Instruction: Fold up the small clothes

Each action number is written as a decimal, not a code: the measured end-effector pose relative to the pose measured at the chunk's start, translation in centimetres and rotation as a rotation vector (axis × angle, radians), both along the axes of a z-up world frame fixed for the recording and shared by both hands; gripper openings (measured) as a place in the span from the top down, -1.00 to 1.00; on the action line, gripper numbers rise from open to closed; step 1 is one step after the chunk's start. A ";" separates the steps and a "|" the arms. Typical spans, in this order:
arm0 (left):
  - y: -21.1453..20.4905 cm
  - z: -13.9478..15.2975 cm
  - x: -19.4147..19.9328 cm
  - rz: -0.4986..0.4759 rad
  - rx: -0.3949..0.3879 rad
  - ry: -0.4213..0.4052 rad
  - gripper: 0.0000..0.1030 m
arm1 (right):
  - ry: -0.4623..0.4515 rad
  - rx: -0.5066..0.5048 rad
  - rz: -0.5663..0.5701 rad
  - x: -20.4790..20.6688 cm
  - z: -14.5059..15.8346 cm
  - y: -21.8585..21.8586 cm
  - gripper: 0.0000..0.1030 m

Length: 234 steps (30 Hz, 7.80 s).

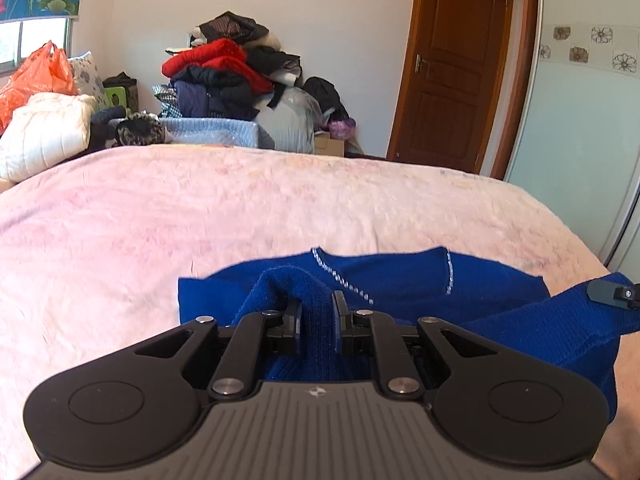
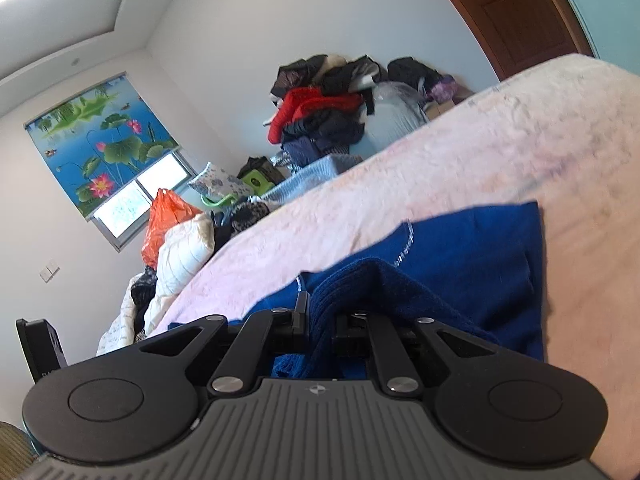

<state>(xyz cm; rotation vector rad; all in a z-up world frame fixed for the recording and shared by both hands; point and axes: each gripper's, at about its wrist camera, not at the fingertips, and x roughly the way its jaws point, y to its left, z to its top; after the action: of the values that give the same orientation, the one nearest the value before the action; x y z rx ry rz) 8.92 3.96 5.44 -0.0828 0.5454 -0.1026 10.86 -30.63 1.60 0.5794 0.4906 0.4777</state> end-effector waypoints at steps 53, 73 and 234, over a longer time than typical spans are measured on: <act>8.0 -1.7 11.7 0.006 -0.362 0.279 -0.31 | 0.148 0.133 -0.107 17.0 -6.3 -1.3 -0.30; 2.8 -6.0 3.2 0.050 0.113 0.224 -0.40 | 0.258 0.505 0.409 21.4 -4.6 16.6 -0.90; 8.9 -8.0 18.6 -0.175 -0.393 0.398 -0.46 | -0.442 -1.179 0.265 -5.6 -7.1 32.7 -0.23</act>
<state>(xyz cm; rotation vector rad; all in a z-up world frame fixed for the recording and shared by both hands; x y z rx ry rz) 27.54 12.91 -2.53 -0.4451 0.9255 -0.3692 5.23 2.07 -5.49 -0.7217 0.3429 0.4632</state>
